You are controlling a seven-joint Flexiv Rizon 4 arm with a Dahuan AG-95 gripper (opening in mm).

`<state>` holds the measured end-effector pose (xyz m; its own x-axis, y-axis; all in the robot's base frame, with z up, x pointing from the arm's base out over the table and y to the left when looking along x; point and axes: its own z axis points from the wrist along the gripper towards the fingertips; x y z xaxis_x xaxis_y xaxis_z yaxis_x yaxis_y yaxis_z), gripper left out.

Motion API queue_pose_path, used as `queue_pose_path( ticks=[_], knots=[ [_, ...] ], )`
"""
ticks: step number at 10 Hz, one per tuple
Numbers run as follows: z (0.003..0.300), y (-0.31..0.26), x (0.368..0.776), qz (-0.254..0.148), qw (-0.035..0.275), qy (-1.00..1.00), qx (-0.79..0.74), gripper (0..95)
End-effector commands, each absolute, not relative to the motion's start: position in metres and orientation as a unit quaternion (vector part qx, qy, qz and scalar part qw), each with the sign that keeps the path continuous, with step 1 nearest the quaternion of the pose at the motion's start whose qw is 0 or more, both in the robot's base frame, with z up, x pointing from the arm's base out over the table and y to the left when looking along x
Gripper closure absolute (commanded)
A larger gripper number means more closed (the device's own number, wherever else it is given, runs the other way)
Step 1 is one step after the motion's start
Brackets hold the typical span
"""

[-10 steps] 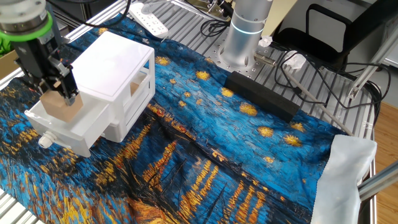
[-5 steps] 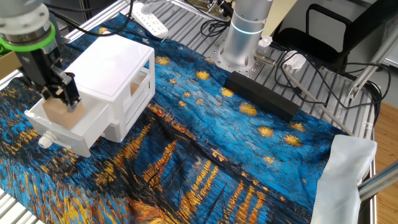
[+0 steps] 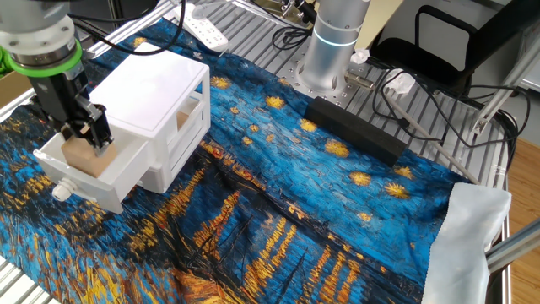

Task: Put things in the drawer

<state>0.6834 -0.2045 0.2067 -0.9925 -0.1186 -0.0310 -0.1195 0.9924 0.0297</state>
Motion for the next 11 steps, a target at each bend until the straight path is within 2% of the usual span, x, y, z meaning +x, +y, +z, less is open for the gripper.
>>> queue_pose_path(
  ticks=[1,11],
  knots=[
    [0.201,-0.204,0.683,0.016,0.020,0.998,-0.059,95.0],
    [0.174,-0.206,0.688,0.018,0.035,0.997,-0.061,95.0]
  ],
)
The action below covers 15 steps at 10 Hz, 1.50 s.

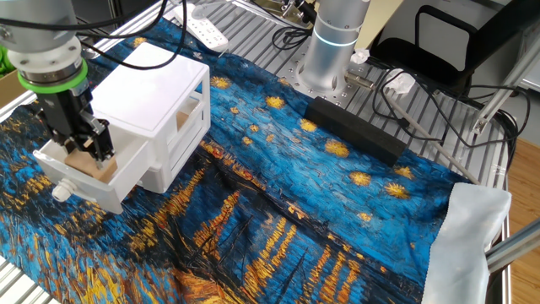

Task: Put things in the drawer

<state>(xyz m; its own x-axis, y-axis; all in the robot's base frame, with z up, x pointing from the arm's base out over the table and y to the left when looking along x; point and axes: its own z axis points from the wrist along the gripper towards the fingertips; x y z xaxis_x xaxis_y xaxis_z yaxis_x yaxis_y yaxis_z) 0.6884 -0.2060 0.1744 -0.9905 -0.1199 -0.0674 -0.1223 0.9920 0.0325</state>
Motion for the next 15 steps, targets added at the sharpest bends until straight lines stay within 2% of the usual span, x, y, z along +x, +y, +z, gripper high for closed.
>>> queue_pose_path(
  ticks=[1,6,7,8,9,11,12,15],
  knots=[
    [0.1720,-0.2058,0.6888,0.018,0.037,0.997,-0.060,95.0],
    [0.1696,-0.2057,0.6883,0.014,0.029,0.999,-0.038,95.0],
    [0.1696,-0.2057,0.6882,0.015,0.026,0.999,-0.029,76.0],
    [0.1695,-0.2057,0.6882,0.015,0.025,0.999,-0.028,76.0],
    [0.1695,-0.2056,0.6882,0.014,0.025,0.999,-0.028,57.0],
    [0.1694,-0.2056,0.6882,0.013,0.026,0.999,-0.028,57.0],
    [0.1694,-0.2056,0.6882,0.012,0.026,0.999,-0.028,38.0],
    [0.1694,-0.2056,0.6882,0.010,0.025,0.999,-0.028,38.0]
  ],
)
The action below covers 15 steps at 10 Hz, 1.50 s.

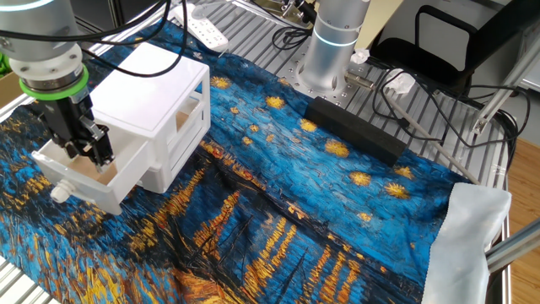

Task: Put things in the drawer

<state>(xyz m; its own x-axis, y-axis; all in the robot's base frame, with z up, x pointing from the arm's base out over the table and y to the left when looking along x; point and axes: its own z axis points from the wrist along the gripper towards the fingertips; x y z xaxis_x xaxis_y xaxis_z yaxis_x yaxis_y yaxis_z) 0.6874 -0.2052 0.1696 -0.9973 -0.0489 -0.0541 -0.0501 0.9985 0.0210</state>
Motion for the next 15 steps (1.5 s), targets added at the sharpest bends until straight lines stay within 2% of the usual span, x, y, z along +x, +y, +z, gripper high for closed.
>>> queue_pose_path(
  ticks=[1,2,15],
  knots=[
    [0.170,-0.206,0.688,0.010,0.025,0.999,-0.037,38.0],
    [0.171,-0.206,0.688,0.010,0.024,0.999,-0.042,57.0],
    [0.199,-0.212,0.686,0.013,0.031,0.999,-0.034,57.0]
  ],
)
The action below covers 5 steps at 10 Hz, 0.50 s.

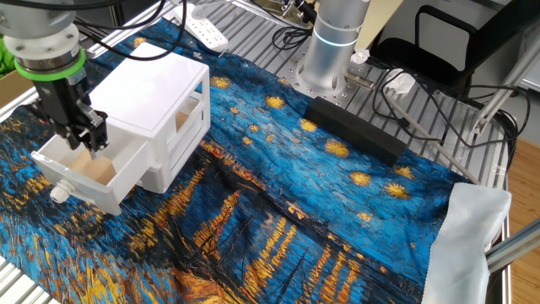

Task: Put things in the drawer

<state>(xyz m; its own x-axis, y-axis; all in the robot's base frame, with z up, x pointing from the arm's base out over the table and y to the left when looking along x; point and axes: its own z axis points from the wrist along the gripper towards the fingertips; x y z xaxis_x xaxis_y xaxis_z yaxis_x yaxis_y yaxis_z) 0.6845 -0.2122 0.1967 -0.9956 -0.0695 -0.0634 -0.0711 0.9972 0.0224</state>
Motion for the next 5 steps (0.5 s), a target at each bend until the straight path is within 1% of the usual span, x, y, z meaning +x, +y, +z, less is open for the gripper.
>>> queue_pose_path(
  ticks=[1,5],
  knots=[
    [0.202,-0.211,0.688,0.013,0.031,0.999,-0.033,57.0],
    [0.217,-0.209,0.705,0.012,0.026,0.999,-0.036,57.0]
  ],
)
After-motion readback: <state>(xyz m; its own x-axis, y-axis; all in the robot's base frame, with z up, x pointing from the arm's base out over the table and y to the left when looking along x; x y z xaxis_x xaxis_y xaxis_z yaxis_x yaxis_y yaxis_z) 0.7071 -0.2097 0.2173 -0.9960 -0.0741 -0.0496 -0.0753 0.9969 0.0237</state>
